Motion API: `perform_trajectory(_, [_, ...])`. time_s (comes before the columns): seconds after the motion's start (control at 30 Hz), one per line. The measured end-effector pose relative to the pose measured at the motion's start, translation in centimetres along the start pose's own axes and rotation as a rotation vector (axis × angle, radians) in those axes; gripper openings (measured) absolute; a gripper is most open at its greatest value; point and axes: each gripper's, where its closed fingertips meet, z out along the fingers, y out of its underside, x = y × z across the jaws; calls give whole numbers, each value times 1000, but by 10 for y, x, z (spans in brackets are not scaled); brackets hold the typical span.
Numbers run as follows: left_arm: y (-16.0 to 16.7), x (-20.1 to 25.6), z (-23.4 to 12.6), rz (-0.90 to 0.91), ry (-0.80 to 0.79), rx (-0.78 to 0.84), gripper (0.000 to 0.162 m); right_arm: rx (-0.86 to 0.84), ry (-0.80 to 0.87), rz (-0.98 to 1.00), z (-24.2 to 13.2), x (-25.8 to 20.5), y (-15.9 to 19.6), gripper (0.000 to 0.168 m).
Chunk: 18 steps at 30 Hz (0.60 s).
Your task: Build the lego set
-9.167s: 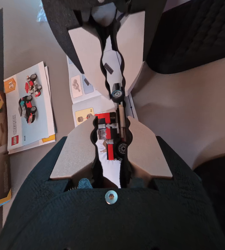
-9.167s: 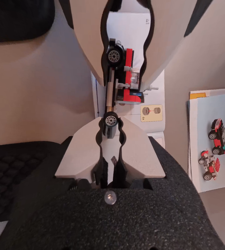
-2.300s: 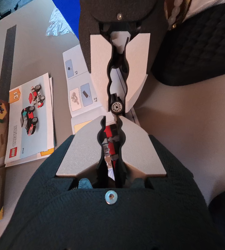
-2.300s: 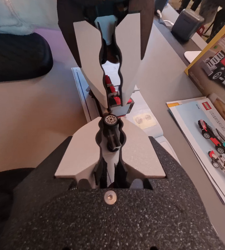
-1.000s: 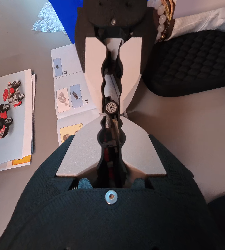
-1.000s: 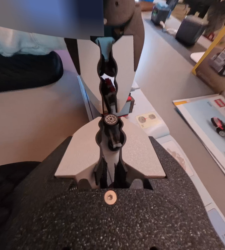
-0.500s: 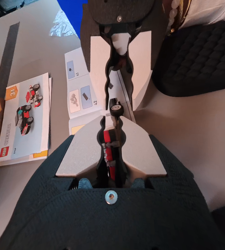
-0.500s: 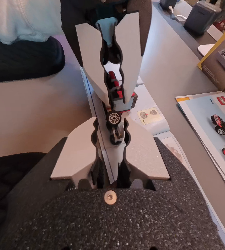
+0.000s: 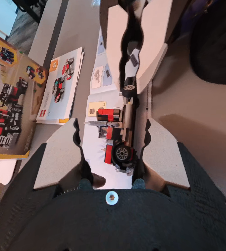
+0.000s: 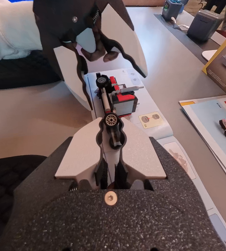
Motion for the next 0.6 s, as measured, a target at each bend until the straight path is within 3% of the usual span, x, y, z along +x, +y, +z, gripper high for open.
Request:
perform_trajectory(0.23, [23, -3, 10, -181, 233, -136, 102, 36, -26, 48, -2, 0, -2, 21])
perform_trajectory(0.37, [21, -2, 13, -140, 211, -146, 102, 28, -15, 45, -2, 2, 0, 21])
perform_trajectory(0.6, [30, 5, 2, -199, 302, -207, 72, 35, -21, 41, 0, 0, -3, 21])
